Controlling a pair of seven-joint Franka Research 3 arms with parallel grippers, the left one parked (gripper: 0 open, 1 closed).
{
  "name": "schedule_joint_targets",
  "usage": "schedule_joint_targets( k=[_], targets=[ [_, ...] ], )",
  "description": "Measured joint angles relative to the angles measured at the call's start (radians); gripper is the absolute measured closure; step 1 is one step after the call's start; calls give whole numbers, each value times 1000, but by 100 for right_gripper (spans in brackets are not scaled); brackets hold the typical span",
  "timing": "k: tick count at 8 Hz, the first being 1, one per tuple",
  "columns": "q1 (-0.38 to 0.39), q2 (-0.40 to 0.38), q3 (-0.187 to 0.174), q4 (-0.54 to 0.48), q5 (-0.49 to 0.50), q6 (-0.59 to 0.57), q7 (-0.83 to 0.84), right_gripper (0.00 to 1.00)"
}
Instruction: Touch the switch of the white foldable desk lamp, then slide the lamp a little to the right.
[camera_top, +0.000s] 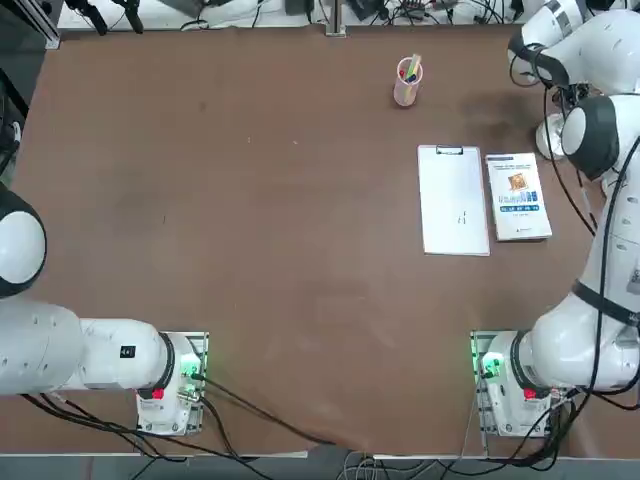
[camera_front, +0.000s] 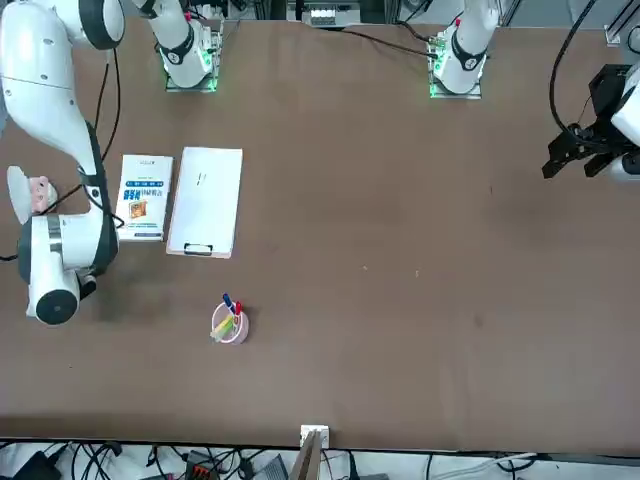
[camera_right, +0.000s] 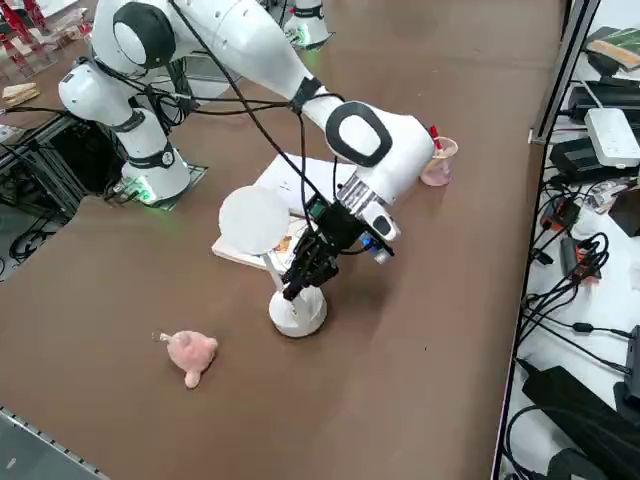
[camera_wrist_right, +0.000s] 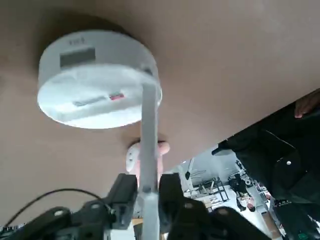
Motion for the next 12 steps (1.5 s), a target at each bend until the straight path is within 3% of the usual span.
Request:
schedule_joint_targets(
  k=[1,2,4,6,9,12],
  targets=[
    [0,1,0,5,0,0,1,60],
    [0,1,0,5,0,0,1,59],
    [2,2,0,7,0,2,3,39],
    [11,2,1,10,0,7,4,28],
    [44,2,6,21,0,31,4,18],
    [139,-1,12,64,0,33,-39,9]
  ],
)
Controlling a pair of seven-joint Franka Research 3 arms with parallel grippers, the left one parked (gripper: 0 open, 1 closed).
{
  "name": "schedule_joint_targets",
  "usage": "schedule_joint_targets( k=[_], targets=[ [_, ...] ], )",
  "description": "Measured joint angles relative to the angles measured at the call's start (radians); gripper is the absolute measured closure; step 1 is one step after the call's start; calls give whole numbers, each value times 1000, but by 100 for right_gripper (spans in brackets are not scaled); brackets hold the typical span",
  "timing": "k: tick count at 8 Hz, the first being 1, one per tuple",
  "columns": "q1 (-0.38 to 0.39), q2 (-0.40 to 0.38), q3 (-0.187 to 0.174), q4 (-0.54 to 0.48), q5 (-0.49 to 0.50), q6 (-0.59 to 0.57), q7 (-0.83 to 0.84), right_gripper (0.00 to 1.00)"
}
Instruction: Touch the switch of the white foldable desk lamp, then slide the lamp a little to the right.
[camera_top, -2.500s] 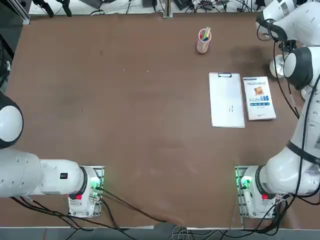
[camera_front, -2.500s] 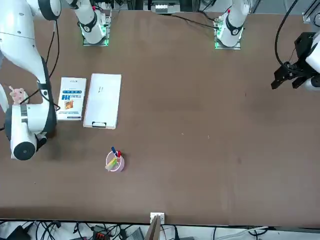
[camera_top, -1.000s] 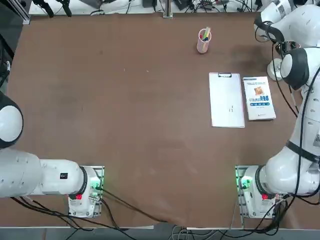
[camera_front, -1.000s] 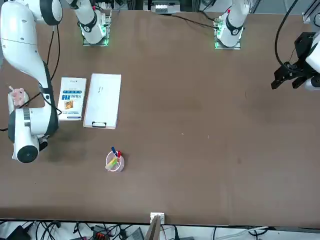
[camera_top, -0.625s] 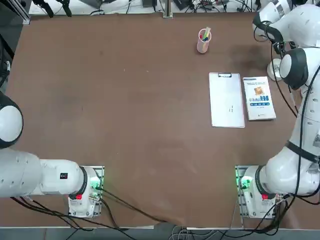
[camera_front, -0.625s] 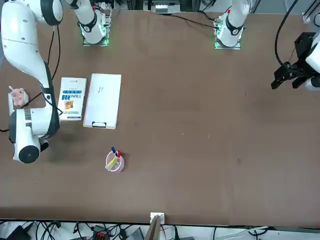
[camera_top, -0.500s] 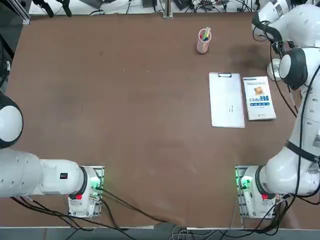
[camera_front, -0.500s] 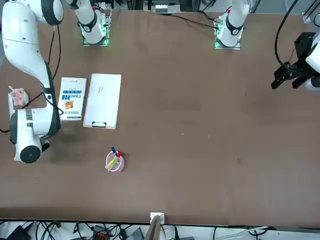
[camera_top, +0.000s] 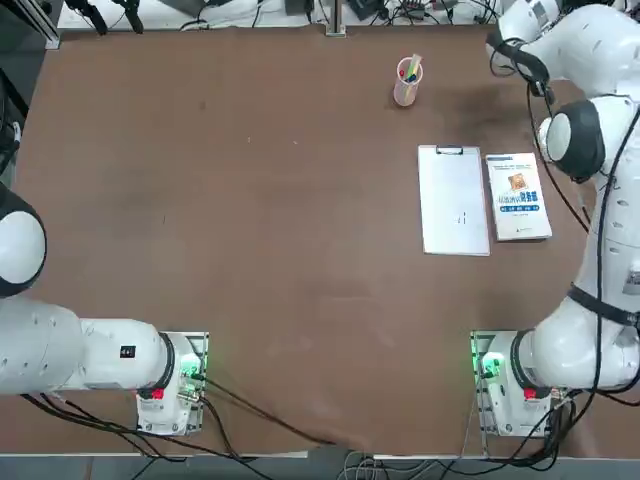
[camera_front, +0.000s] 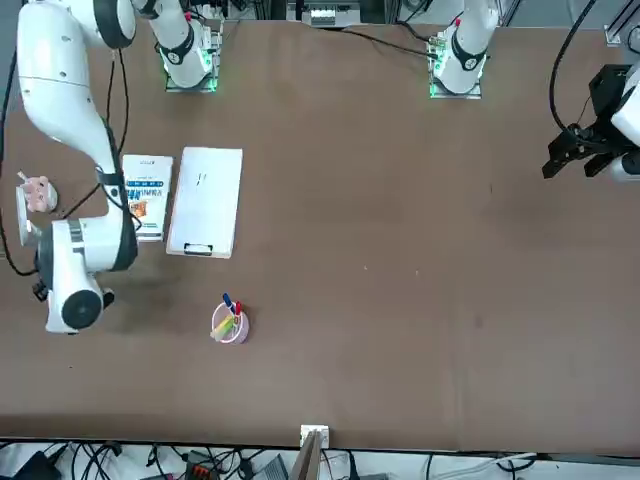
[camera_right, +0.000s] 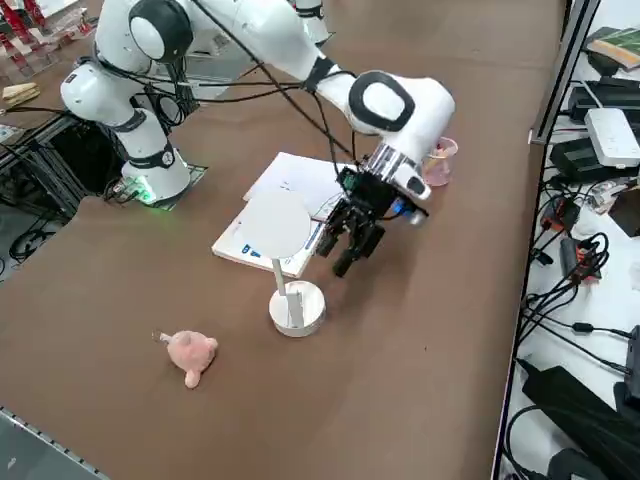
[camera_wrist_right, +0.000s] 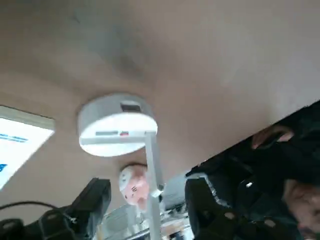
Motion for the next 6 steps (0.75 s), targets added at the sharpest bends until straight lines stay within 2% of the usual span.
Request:
schedule_joint_targets(
  k=[2,3,6],
  targets=[
    [100,-30,2,29,10,-16,-20,6],
    [137,-72,2,32,49,-41,-23,6],
    [167,-244,4,-14,225,-87,-42,1]
  ],
)
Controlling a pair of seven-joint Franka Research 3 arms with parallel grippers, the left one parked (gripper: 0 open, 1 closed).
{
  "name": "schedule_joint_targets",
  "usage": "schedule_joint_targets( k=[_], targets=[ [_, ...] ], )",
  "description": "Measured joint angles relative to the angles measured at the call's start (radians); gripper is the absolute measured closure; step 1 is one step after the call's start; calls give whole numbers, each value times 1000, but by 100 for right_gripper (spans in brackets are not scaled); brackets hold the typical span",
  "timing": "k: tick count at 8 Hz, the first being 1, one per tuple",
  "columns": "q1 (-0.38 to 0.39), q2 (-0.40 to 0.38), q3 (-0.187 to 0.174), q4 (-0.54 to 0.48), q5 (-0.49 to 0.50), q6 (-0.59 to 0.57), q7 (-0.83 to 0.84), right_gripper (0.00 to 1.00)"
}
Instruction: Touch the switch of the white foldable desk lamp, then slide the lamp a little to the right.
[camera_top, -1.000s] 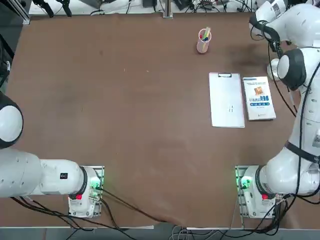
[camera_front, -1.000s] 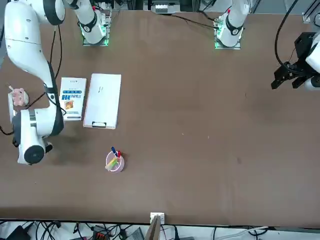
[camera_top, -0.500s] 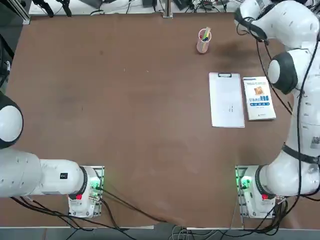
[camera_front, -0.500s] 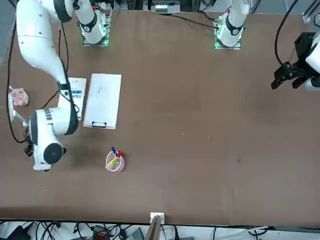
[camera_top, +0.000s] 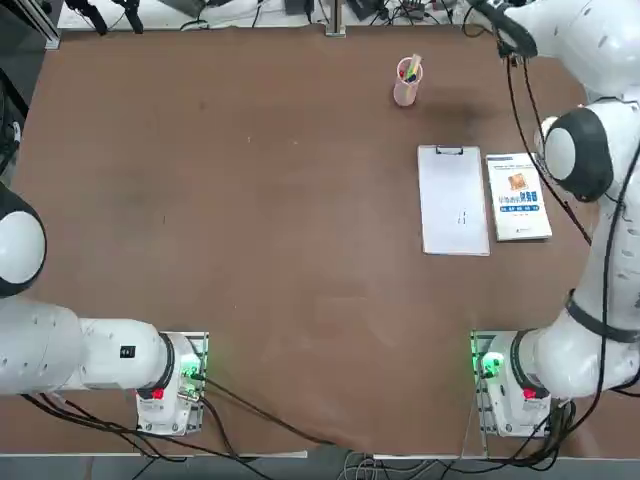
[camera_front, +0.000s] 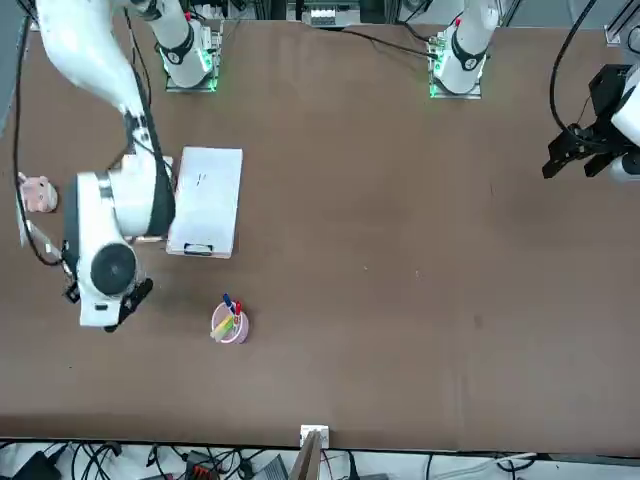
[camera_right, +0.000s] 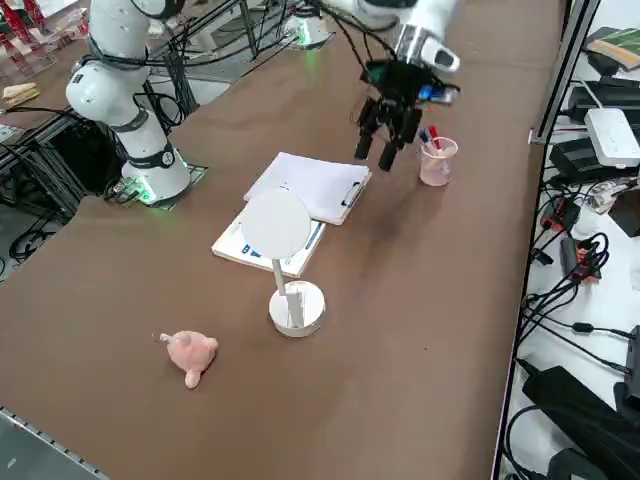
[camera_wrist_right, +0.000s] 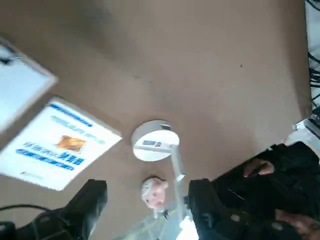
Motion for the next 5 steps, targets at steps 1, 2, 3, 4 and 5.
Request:
schedule_joint_targets(
  k=[1,2,3,4,5],
  targets=[
    [3,-57,0,-24,67,-19,0,1],
    [11,-106,1,-40,116,-41,9,1],
    [29,-154,2,-46,162,-76,42,1],
    [45,-204,2,-50,221,-120,80,1],
    [51,-262,2,-62,272,-152,112,1]
  ],
)
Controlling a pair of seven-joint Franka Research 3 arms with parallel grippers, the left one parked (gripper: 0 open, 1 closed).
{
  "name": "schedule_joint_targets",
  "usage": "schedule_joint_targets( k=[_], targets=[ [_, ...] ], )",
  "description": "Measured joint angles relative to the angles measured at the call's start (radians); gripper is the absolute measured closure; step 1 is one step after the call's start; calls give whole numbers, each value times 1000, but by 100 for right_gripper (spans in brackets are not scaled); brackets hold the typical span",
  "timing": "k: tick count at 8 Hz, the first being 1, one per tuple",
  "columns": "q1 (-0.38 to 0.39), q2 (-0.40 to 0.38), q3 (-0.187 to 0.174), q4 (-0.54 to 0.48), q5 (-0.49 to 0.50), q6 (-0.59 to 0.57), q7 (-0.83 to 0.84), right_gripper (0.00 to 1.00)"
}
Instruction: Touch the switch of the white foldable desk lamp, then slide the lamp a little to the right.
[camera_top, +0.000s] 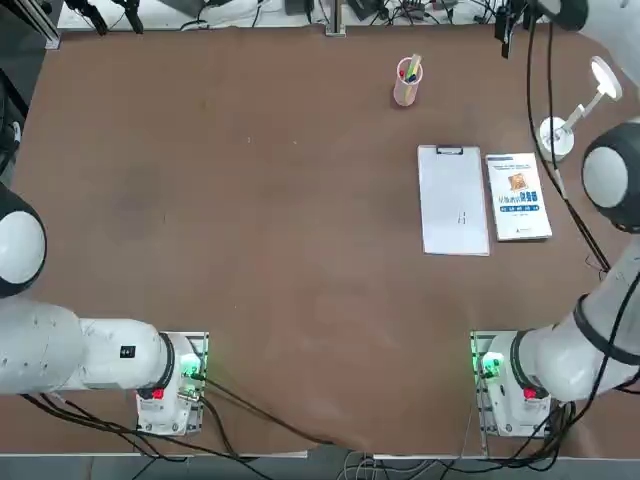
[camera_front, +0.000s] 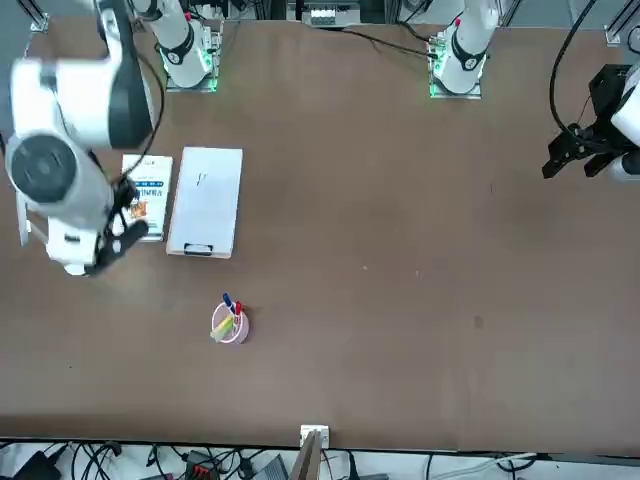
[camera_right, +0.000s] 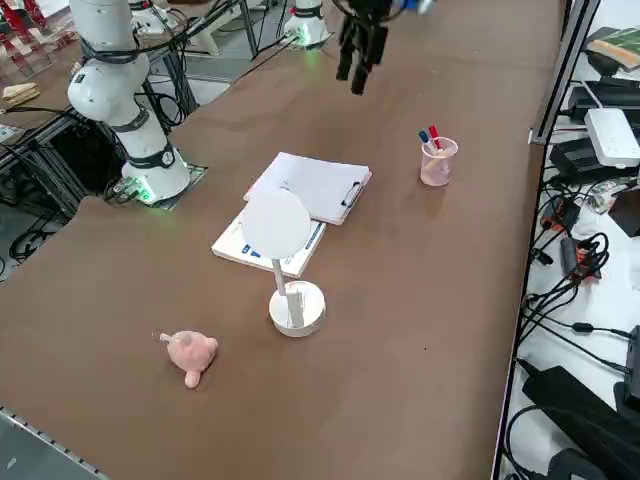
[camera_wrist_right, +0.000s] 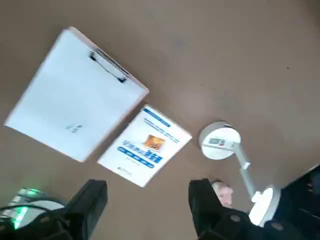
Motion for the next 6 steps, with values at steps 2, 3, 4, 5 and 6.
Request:
schedule_joint_targets(
  k=[2,3,4,5,6],
  targets=[
    [-5,-158,-8,-107,81,-18,96,1],
    [-7,-247,-13,-184,101,-18,162,1],
    [-7,-332,-14,-254,112,-18,242,1],
    [-6,-409,-13,-311,136,-18,319,1],
    [-6,-467,-9,-346,159,-18,395,0]
  ],
)
